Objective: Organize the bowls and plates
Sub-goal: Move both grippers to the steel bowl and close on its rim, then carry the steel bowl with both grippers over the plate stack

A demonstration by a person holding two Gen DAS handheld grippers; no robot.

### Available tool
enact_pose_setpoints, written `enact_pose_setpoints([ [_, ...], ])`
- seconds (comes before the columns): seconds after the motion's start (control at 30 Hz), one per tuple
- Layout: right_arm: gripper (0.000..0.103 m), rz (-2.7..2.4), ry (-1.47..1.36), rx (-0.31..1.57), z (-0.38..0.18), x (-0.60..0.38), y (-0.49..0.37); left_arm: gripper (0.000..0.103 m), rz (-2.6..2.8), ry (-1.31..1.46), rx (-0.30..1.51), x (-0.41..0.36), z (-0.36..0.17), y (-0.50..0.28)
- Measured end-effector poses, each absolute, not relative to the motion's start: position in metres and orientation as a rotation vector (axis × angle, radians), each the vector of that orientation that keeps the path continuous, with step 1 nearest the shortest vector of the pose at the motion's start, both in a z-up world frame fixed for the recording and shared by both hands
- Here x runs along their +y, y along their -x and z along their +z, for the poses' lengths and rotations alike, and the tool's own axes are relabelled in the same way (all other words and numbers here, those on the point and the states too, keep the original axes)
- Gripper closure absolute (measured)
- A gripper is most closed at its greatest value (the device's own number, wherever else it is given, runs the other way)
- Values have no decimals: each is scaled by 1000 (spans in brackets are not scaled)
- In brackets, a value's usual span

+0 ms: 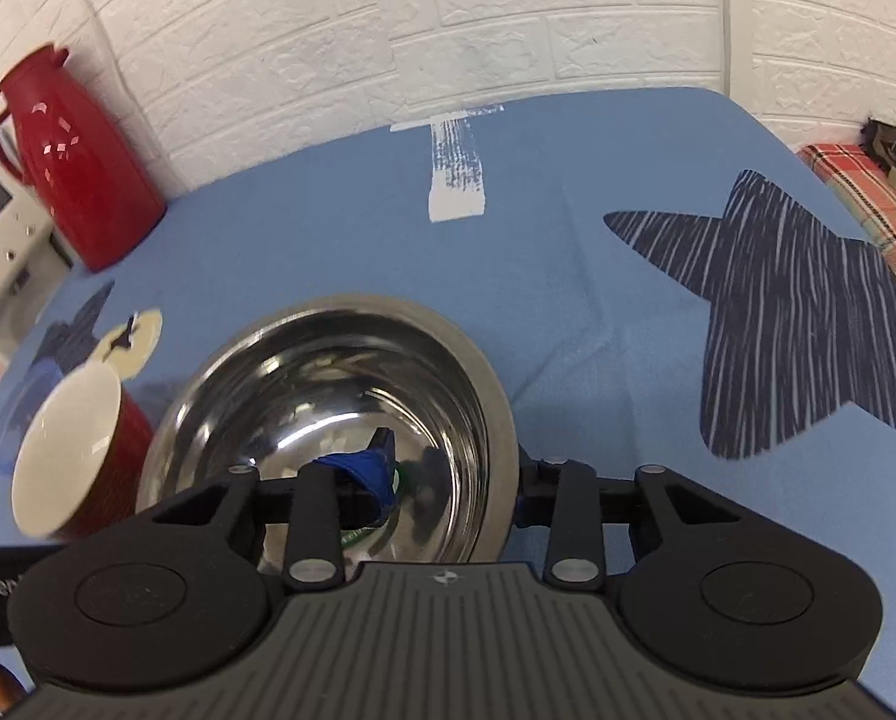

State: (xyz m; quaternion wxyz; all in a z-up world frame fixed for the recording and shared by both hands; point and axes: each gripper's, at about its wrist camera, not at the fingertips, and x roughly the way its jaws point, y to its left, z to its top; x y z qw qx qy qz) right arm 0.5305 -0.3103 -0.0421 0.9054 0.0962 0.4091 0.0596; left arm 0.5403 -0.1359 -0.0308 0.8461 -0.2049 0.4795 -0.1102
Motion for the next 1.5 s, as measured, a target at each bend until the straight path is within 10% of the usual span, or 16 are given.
enact_pose_setpoints([
  [0.7,76,275,-193,860,-8,-237,-269,92,-498,255,1090,-42,-5,-280],
  [1.4,73,282,-197,928,-44,-224,-232,90,-507,148,1118,-41,-34,-254],
  [1.5,74,273,-220,942,-43,-228,-236,71,-510,161,1131,-39,-35,-258],
])
